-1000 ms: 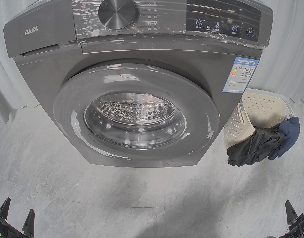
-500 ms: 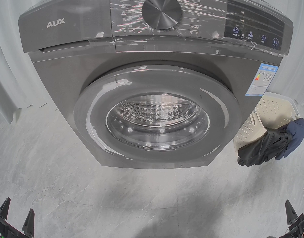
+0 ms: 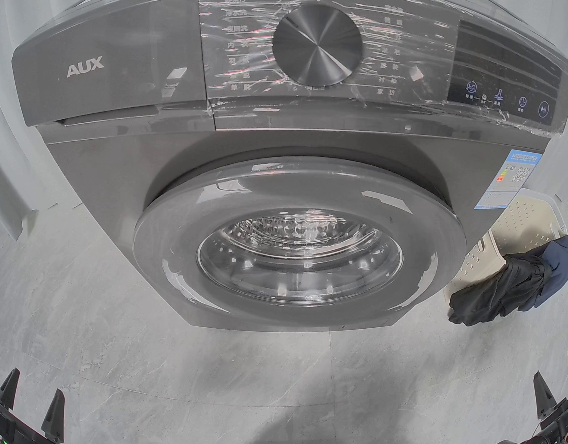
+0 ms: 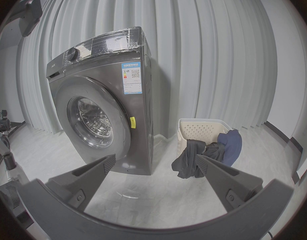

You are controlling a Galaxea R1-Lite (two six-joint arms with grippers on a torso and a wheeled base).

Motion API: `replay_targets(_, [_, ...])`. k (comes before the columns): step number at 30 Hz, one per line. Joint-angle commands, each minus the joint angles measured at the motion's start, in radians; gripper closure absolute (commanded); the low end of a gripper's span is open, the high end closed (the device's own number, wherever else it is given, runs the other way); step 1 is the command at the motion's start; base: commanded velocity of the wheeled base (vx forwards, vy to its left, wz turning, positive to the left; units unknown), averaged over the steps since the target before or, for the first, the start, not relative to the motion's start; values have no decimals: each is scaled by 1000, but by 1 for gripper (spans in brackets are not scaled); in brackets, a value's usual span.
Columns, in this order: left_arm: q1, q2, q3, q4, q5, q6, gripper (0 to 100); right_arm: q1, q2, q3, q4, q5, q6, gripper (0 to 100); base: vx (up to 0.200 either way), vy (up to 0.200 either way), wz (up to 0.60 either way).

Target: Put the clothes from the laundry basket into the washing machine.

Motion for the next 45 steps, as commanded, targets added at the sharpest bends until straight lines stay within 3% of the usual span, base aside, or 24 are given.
replay_targets(1, [0, -17, 18, 0, 1, 0, 0, 0, -13, 18, 0, 0, 0, 0, 0, -200, 0])
replay_targets(22, [0, -17, 18, 0, 1, 0, 0, 0, -16, 18, 1, 5, 3, 0, 0, -29, 0])
replay_targets(28, [0, -17, 18, -1, 1, 0, 0, 0, -16, 18, -2, 6, 3, 0, 200, 0, 0])
replay_targets(33, [0, -17, 18, 0, 1, 0, 0, 0, -16, 12, -14, 8, 6, 0, 0, 0, 0])
replay_targets(34, [0, -17, 18, 0, 1, 0, 0, 1, -5, -104, -66, 6, 15, 0, 0, 0, 0])
replay_targets(35, [0, -17, 18, 0, 1, 0, 0, 1, -5, -104, -66, 6, 15, 0, 0, 0, 0])
replay_targets(36, [0, -17, 18, 0, 1, 0, 0, 4, 47, -186, -58, 11, 20, 0, 0, 0, 0])
replay_targets(38, [0, -17, 18, -1, 1, 0, 0, 17, 119, -223, -14, 68, 20, 0, 0, 0, 0])
replay_targets(40, [0, -17, 18, 0, 1, 0, 0, 33, 211, -214, 31, 166, 38, 0, 0, 0, 0])
replay_targets(41, [0, -17, 18, 0, 1, 0, 0, 37, 237, -211, 35, 184, 44, 0, 0, 0, 0])
replay_targets(42, [0, -17, 18, 0, 1, 0, 0, 41, 332, -202, 27, 235, 51, 0, 0, 0, 0])
replay_targets(44, [0, -17, 18, 0, 1, 0, 0, 43, 456, -209, -6, 278, 41, 0, 0, 0, 0])
replay_targets(45, [0, -17, 18, 0, 1, 0, 0, 43, 456, -209, -6, 278, 41, 0, 0, 0, 0])
